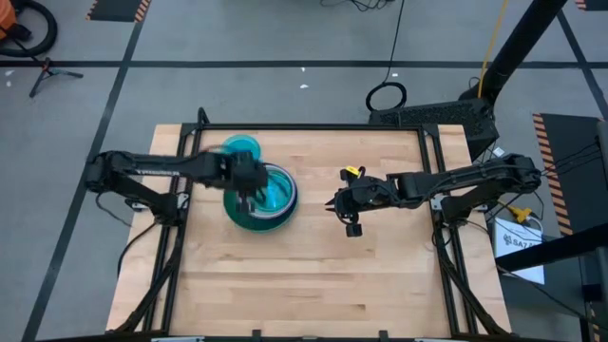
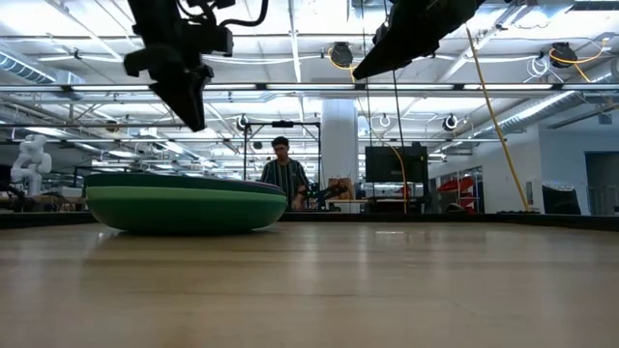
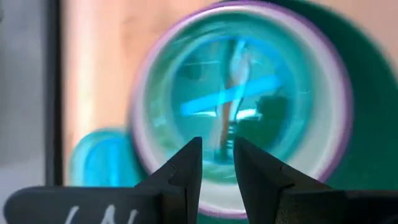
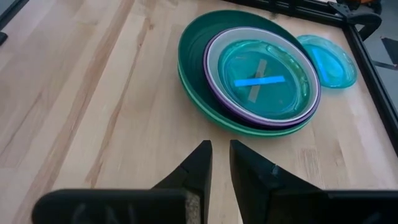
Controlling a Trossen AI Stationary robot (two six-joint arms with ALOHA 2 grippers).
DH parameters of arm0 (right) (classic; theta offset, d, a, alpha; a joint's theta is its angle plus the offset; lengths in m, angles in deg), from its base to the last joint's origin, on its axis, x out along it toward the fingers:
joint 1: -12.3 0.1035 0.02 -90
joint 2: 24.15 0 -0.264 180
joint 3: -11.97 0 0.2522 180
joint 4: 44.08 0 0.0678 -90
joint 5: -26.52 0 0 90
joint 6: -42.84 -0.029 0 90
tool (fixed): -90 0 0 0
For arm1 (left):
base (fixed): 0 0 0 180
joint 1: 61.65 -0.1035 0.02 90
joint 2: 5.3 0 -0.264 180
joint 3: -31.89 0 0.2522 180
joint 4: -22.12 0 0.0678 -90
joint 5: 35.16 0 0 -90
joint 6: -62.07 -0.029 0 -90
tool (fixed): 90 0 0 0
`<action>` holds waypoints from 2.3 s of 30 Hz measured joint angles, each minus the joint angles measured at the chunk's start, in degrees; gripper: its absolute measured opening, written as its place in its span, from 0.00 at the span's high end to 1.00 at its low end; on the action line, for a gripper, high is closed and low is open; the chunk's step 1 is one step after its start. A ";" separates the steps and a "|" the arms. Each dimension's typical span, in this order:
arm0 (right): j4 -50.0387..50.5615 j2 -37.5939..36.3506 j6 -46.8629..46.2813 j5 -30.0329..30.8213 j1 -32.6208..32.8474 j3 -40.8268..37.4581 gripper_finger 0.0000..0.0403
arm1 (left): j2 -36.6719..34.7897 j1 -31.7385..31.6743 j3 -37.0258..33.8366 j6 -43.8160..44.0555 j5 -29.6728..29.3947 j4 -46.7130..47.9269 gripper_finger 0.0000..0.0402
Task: Stack plastic plates
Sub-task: Stack the blue plate on top of the blue plate
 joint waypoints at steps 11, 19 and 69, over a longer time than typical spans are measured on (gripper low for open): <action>0.21 0.00 -0.37 0.16 -0.02 0.00 0.88 | -1.03 -28.38 0.00 -5.97 5.92 -0.75 0.75; 0.03 0.00 -0.34 0.19 -0.02 0.00 0.88 | 3.28 -47.64 0.00 -5.95 12.32 -4.66 0.75; 0.50 0.00 -3.25 -0.05 -1.51 -0.02 0.88 | 22.74 -59.67 -0.02 -5.88 15.93 -14.31 0.50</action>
